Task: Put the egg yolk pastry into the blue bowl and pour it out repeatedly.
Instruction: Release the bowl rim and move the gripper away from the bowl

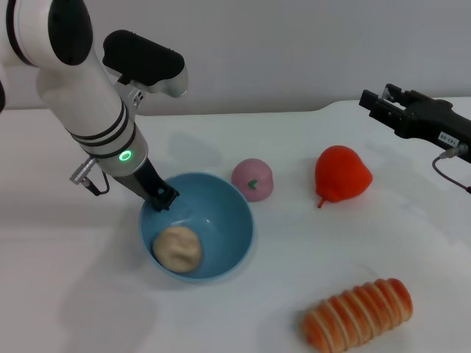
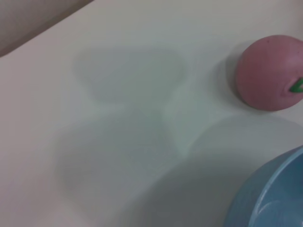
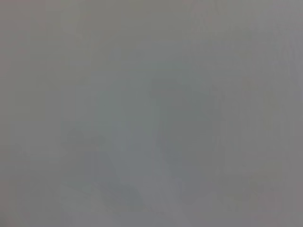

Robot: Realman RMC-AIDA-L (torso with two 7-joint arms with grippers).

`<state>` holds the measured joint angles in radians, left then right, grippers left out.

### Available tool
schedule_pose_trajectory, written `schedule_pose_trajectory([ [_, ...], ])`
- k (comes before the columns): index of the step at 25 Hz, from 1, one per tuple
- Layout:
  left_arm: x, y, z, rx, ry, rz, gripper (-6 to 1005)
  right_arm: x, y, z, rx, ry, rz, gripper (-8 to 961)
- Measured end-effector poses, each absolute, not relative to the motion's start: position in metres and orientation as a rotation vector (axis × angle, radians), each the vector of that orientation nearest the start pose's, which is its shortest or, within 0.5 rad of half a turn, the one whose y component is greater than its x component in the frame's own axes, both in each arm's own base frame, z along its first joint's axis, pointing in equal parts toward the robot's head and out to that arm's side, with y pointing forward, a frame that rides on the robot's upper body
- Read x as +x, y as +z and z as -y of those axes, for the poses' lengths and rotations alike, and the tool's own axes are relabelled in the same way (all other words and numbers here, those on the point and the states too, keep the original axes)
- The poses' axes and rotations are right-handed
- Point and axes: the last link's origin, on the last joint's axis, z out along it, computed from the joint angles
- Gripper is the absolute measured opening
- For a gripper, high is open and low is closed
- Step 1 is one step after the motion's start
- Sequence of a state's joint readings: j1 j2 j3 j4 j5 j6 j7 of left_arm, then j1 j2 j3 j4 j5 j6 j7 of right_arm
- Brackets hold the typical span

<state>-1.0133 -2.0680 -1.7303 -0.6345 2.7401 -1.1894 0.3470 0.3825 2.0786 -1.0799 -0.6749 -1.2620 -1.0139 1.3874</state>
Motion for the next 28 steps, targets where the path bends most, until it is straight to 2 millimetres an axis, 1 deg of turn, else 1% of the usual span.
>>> schedule_pose_trajectory([
  [7, -0.1861, -0.0568, -0.4213, -2.341, 0.687, 1.038, 0, 0.2779, 0.0145, -0.3696, -2.097, 0.891, -0.864, 529],
  [11, -0.1878, -0.0588, -0.4203, -2.341, 0.709, 1.006, 19, 0.2774, 0.0144, -0.37, -2.097, 0.893, -0.867, 530],
  [21, -0.1864, -0.0585, -0.4218, -2.339, 0.7, 0.992, 67, 0.2777, 0.0128, -0.3695, -2.097, 0.895, -0.876, 529],
  [28, -0.1809, -0.0567, -0.4247, -2.324, 0.679, 0.985, 355, 0.2787, 0.0115, -0.3685, -2.081, 0.921, -0.9, 529],
])
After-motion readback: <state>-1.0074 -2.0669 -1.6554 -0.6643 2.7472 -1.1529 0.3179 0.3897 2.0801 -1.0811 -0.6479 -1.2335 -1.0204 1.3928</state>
